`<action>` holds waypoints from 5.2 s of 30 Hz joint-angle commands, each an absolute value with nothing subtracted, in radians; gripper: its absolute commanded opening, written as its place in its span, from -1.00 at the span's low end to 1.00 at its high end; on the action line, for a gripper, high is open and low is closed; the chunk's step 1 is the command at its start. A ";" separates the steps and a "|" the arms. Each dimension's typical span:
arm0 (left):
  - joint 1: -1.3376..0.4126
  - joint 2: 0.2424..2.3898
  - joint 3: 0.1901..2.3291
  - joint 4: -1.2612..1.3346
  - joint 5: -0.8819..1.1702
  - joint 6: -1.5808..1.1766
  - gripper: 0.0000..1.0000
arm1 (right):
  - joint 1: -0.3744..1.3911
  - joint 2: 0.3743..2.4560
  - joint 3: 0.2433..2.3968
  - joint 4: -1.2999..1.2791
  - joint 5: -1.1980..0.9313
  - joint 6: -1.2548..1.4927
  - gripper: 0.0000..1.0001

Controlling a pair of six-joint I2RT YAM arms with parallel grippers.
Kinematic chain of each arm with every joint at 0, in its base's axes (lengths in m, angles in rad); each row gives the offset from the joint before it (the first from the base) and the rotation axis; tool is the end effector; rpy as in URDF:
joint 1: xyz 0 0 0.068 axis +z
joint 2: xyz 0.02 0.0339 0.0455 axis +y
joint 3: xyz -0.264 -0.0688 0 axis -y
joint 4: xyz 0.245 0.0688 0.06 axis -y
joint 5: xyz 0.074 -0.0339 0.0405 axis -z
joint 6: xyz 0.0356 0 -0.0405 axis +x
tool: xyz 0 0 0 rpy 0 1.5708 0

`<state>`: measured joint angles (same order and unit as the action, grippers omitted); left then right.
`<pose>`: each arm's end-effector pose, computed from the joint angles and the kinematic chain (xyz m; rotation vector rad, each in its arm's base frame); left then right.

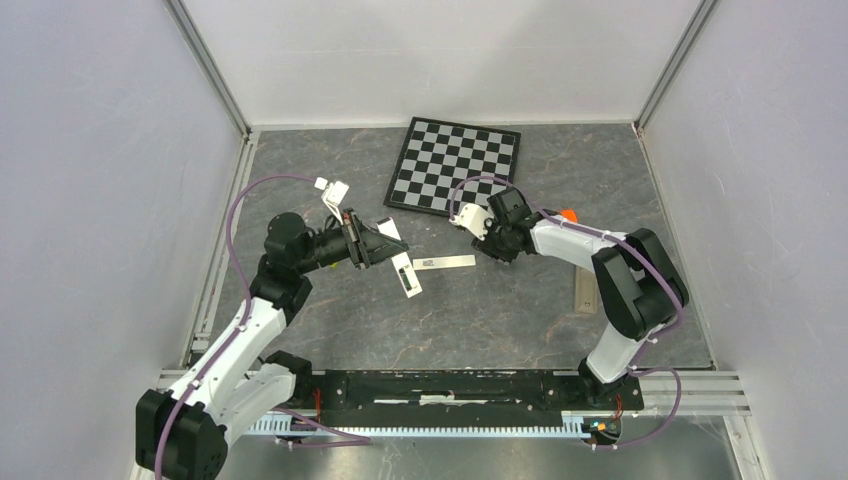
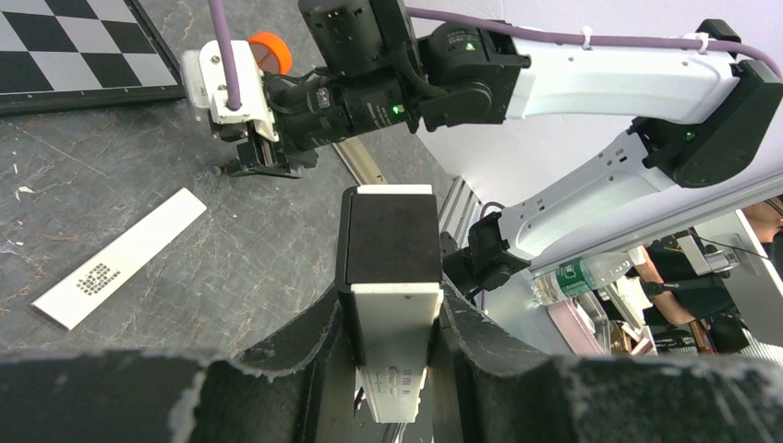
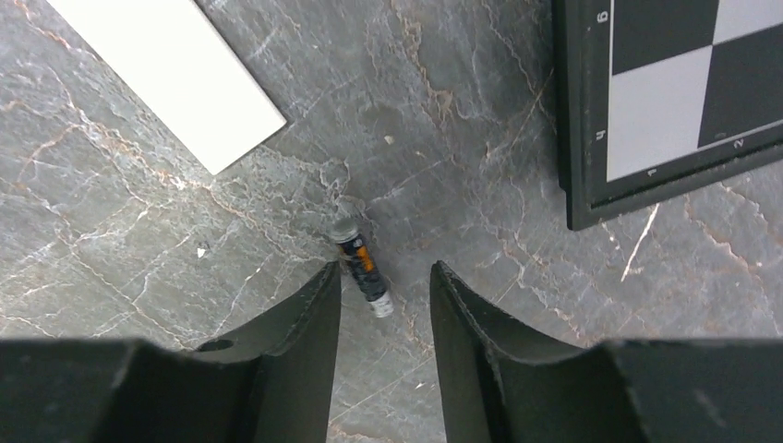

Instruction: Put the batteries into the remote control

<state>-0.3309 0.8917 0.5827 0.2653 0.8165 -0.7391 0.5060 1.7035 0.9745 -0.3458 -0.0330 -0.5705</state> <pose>0.1846 -0.0909 0.2973 0.3401 1.7834 -1.4429 0.2879 0.1609 0.1604 -1.3653 2.2651 0.0220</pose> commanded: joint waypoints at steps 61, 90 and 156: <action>-0.325 0.973 0.379 0.528 0.461 -0.975 -0.96 | 0.819 1.296 0.926 -0.081 -0.181 0.337 -0.84; -0.325 1.000 0.348 0.670 0.534 -1.117 -0.96 | 0.977 1.399 1.117 -0.258 -0.087 0.247 -0.61; -0.314 0.992 0.376 0.849 0.519 -1.650 -0.96 | 0.965 0.902 0.564 0.533 0.209 0.828 0.71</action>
<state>-0.3199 1.0138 0.3447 0.7822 0.5507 -1.4872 0.9665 0.9333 0.6144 0.2481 0.1741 0.7189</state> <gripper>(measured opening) 0.353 0.854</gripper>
